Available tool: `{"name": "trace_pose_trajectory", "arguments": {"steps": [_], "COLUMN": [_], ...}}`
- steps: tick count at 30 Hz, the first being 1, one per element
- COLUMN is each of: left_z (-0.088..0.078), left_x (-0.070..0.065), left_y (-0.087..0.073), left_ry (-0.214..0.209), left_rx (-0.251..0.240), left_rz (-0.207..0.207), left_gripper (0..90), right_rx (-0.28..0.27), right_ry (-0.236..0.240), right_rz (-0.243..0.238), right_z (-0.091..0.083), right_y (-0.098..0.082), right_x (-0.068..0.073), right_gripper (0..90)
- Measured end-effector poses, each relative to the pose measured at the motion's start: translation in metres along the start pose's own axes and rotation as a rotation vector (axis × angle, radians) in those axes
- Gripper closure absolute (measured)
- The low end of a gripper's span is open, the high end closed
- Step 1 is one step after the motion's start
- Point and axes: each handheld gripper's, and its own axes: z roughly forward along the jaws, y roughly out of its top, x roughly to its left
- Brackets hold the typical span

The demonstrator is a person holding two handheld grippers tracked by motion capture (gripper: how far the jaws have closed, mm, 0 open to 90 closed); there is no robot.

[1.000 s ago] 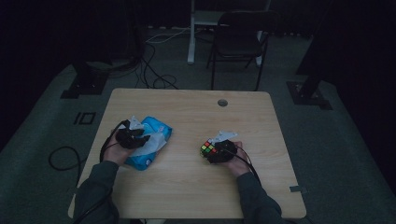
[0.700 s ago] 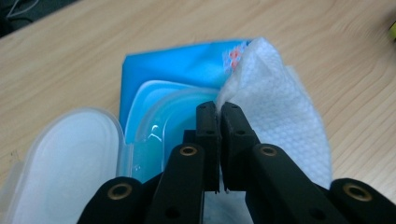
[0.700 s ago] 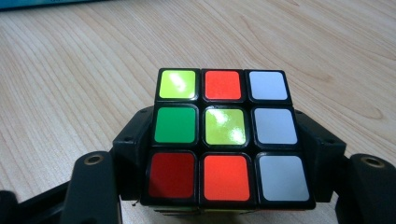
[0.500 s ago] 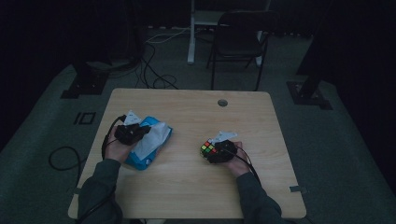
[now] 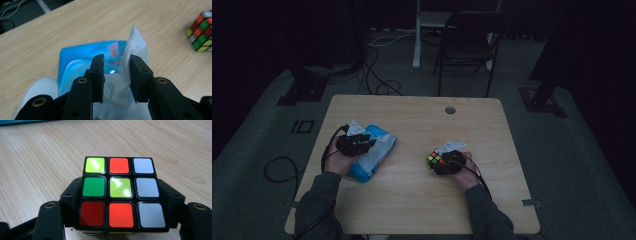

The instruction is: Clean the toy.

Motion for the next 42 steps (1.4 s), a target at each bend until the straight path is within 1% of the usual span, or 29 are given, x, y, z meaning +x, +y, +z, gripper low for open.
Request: {"name": "trace_pose_trajectory", "arguments": {"steps": [1,2,4,5,7,10,12,13,15,18,20,21,23,24,25,28,29,31,32,33,34,35,36,38,39,40,42], "left_z": [0.000,-0.001,-0.006,-0.011,-0.016,-0.022,-0.021,-0.017,-0.012,-0.007,-0.004,-0.001,0.002,0.003,0.006,0.015,0.019,0.025,0.026,0.028,0.028,0.027,0.027,0.026,0.026,0.024,0.021], "left_x": [0.001,0.002,0.004,0.006,0.007,0.008,0.007,0.006,0.004,0.000,-0.003,-0.004,-0.004,-0.003,-0.002,-0.001,-0.001,-0.001,-0.001,-0.002,0.000,0.001,0.001,-0.001,-0.005,-0.006,-0.006], "left_y": [-0.002,-0.004,-0.007,-0.009,-0.010,-0.012,-0.014,-0.015,-0.016,-0.016,-0.014,-0.013,-0.011,-0.010,-0.009,-0.007,-0.007,-0.007,-0.008,-0.008,-0.009,-0.009,-0.009,-0.008,-0.007,-0.006,-0.004], "left_ry": [-0.008,-0.013,-0.026,-0.045,-0.054,-0.059,-0.039,-0.037,-0.054,-0.073,-0.048,-0.022,0.001,0.006,0.000,0.002,0.014,0.020,0.030,0.054,0.048,0.024,0.023,0.025,0.034,0.036,0.037], "left_rx": [0.002,0.002,-0.015,-0.042,-0.062,-0.071,-0.041,-0.017,0.007,0.014,0.029,0.038,0.033,0.032,0.032,0.057,0.070,0.095,0.101,0.102,0.100,0.091,0.093,0.095,0.093,0.088,0.062], "left_rz": [-0.011,-0.013,-0.031,-0.049,-0.061,-0.059,-0.043,-0.033,-0.014,0.009,0.031,0.041,0.049,0.056,0.056,0.066,0.073,0.074,0.074,0.071,0.057,0.035,0.037,0.045,0.054,0.057,0.052], "left_gripper": [67.6,67.0,65.8,65.3,63.2,61.4,61.4,61.3,61.1,57.1,53.6,52.7,50.5,49.7,48.7,47.5,47.6,47.8,52.5,58.0,61.4,64.5,69.1,74.2,74.2,77.5,79.5], "right_rx": [0.000,0.000,0.000,0.000,-0.001,-0.001,-0.001,-0.001,-0.001,-0.003,-0.003,-0.003,-0.003,-0.003,-0.003,-0.003,-0.003,-0.002,-0.002,-0.002,-0.001,-0.002,-0.002,-0.001,-0.001,-0.001,0.000], "right_ry": [0.000,0.000,0.000,0.000,0.000,-0.001,0.000,0.000,0.000,0.000,0.001,0.001,0.001,0.000,0.000,0.000,0.001,0.001,0.002,0.003,0.003,0.004,0.004,0.004,0.004,0.003,0.003], "right_rz": [0.000,0.000,0.001,0.001,0.000,0.000,0.001,0.000,0.000,0.001,0.001,0.000,0.001,0.001,0.001,0.000,0.001,0.001,0.000,-0.001,0.000,0.000,-0.001,0.000,-0.001,0.000,0.000], "right_z": [0.000,0.000,0.000,0.000,0.000,0.000,0.000,0.000,0.000,0.000,0.000,0.000,0.000,0.000,0.000,0.000,0.000,0.000,0.000,0.000,0.000,0.000,0.000,0.000,0.000,0.000,0.000], "right_y": [0.000,0.000,0.000,0.000,0.000,0.000,0.000,0.000,0.000,0.000,0.000,0.000,0.000,0.000,0.000,0.000,0.000,0.000,0.000,0.000,0.000,0.000,0.000,0.000,0.000,0.000,0.000], "right_x": [0.000,0.000,0.000,0.000,0.000,0.000,0.000,0.000,0.000,0.000,0.000,0.000,0.000,0.000,0.000,0.000,0.000,0.000,0.000,0.000,0.000,0.000,0.000,0.000,0.000,0.000,0.000], "right_gripper": [33.7,33.7,33.7,33.7,33.7,33.7,33.7,33.7,33.7,33.7,33.8,33.8,33.8,33.7,33.8,33.7,33.8,33.8,33.7,33.7,33.7,33.8,33.8,33.7,33.7,33.8,33.7]}}
